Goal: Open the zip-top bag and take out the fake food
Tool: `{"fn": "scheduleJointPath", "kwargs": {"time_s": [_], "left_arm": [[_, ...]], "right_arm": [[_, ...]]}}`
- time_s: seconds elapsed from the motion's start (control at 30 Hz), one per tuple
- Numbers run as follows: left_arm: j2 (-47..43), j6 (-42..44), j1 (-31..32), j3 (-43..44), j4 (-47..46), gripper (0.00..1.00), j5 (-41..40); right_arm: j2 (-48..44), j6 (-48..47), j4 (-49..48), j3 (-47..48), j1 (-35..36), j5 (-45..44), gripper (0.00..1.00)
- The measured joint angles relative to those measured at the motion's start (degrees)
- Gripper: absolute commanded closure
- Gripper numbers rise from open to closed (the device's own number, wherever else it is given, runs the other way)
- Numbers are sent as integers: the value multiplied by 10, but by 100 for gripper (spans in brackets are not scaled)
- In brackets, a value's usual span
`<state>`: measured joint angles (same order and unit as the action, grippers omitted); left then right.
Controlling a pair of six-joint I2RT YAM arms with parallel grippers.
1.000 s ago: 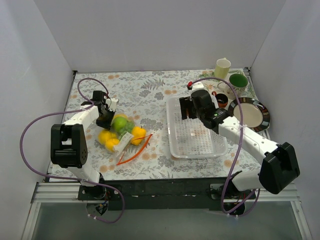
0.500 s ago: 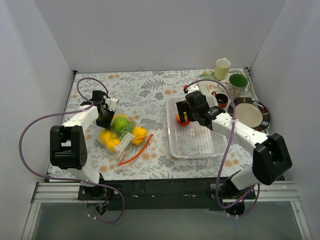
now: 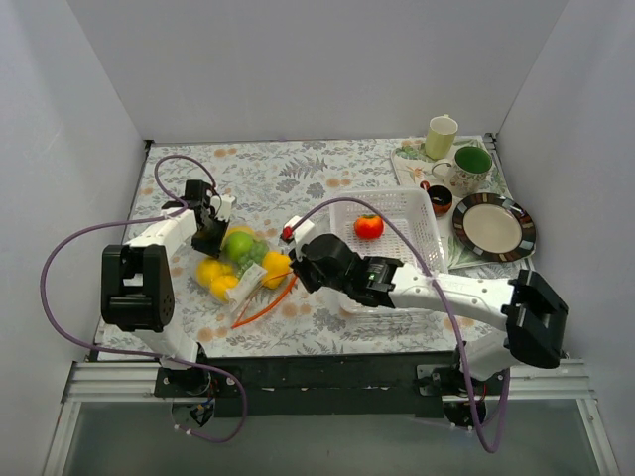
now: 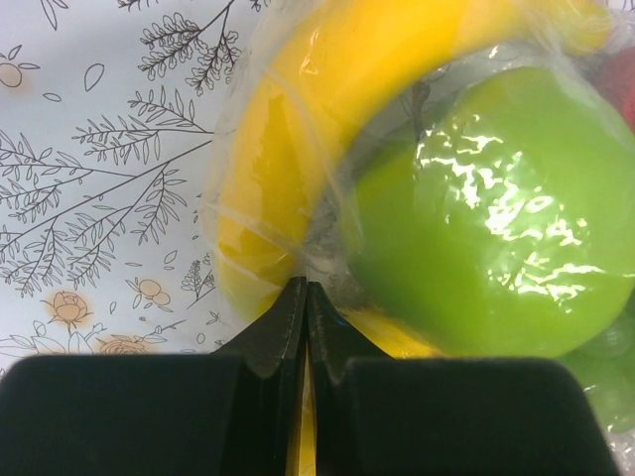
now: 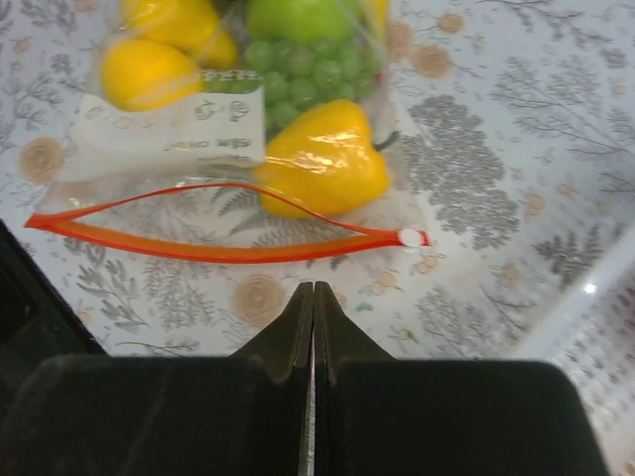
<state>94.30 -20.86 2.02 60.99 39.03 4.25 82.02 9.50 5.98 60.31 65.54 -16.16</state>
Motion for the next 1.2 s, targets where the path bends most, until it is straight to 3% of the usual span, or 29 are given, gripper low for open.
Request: {"fn": "scheduleJointPath", "kwargs": {"time_s": [0.2, 0.27, 0.3, 0.37, 0.57, 0.63, 0.67, 0.73, 0.77, 1.2], "left_arm": [[3, -2, 0, -1, -4, 100, -4], [2, -1, 0, -3, -5, 100, -5], [1, -1, 0, -4, -6, 100, -5], [-2, 1, 0, -7, -7, 100, -7], [-9, 6, 0, -18, -13, 100, -9], [-13, 9, 0, -23, -17, 100, -9], [-15, 10, 0, -26, -18, 100, -10], [-19, 14, 0, -32, -21, 100, -12], [-21, 16, 0, -35, -21, 100, -13], [-42, 31, -1, -51, -21, 100, -17]], "right_arm": [[105, 43, -63, -1, 34, 44, 99], [143, 56, -74, 1, 36, 57, 91], [160, 62, -76, 4, 37, 63, 81], [190, 75, -77, 14, 37, 71, 69], [244, 99, -87, 63, 37, 73, 59], [248, 102, -92, 73, 37, 72, 48], [249, 105, -92, 81, 37, 69, 35], [253, 113, -94, 94, 37, 62, 20], [254, 116, -94, 98, 37, 55, 3], [328, 141, -7, 180, 39, -97, 2]]}}
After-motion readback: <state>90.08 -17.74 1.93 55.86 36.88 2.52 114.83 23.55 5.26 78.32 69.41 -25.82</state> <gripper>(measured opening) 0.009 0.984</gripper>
